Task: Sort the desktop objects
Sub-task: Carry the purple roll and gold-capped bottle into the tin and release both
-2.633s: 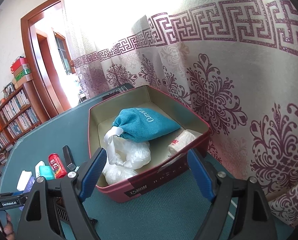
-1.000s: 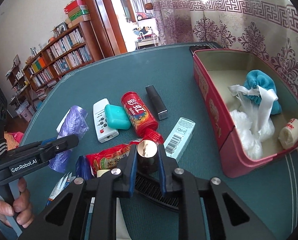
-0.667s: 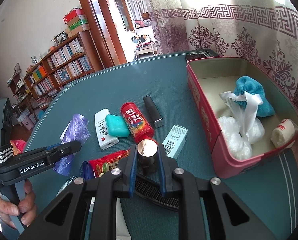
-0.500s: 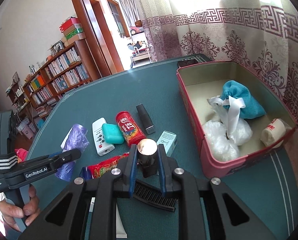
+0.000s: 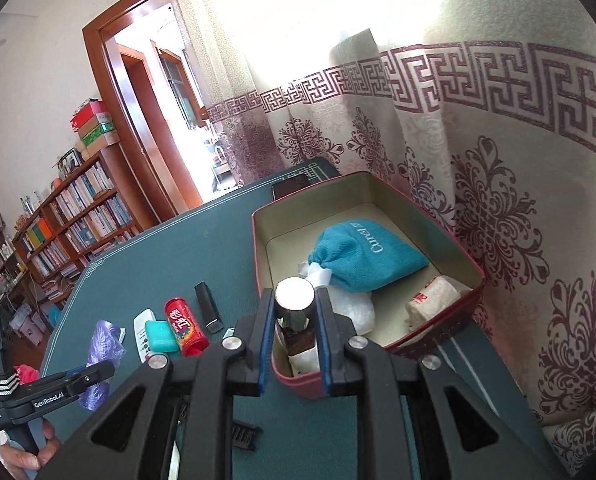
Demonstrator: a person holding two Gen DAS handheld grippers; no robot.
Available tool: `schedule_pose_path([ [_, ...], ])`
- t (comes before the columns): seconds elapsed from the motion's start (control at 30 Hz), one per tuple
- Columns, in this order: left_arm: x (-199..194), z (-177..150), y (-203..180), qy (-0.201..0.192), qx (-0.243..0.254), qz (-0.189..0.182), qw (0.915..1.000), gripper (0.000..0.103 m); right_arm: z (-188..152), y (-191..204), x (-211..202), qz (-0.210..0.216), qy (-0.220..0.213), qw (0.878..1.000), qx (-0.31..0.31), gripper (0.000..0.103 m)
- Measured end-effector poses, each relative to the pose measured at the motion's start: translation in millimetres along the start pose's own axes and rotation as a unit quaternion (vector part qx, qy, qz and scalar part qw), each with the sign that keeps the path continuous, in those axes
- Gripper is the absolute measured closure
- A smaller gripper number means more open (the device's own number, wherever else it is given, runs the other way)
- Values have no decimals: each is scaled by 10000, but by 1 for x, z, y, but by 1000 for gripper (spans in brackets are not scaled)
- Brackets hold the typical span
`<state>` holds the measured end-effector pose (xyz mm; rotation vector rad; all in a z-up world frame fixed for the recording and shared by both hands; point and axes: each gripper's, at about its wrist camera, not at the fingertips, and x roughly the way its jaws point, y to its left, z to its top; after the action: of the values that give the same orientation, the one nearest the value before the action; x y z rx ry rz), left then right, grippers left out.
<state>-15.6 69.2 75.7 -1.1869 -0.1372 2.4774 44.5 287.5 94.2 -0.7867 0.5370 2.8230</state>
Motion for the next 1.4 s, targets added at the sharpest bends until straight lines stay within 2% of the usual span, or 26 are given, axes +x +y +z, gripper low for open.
schedule_pose_path([
  [0.27,0,1,-15,25,147,-6,9999,69,2,-29,10,-354,-1,9992,180,82],
  [0.43,-2,3,-25,11,215,-12,9998,69,1,-37,13,-395,33,9988,305,80],
  [0.67,-2,10,-43,-8,357,-69,9993,69,-7,-41,7,-531,-162,9980,305,80],
  [0.9,0,23,-79,-54,612,-245,9978,69,-13,-44,-3,-852,-389,9945,477,80],
  [1.0,4,30,-99,-38,702,-427,9966,69,-13,-42,-9,-964,-512,9930,444,80],
  [1.13,11,38,-127,-58,910,-560,9943,69,-13,-40,-12,-1010,-586,9924,397,80],
  [1.27,22,44,-149,-2,1055,-698,9920,69,-13,-45,-14,-1018,-636,9916,472,73],
  [1.33,28,47,-158,61,1100,-782,9908,69,-13,-47,-14,-1019,-641,9913,536,66],
  [1.4,34,50,-168,110,1142,-864,9896,69,-14,-50,-15,-1081,-673,9901,597,54],
])
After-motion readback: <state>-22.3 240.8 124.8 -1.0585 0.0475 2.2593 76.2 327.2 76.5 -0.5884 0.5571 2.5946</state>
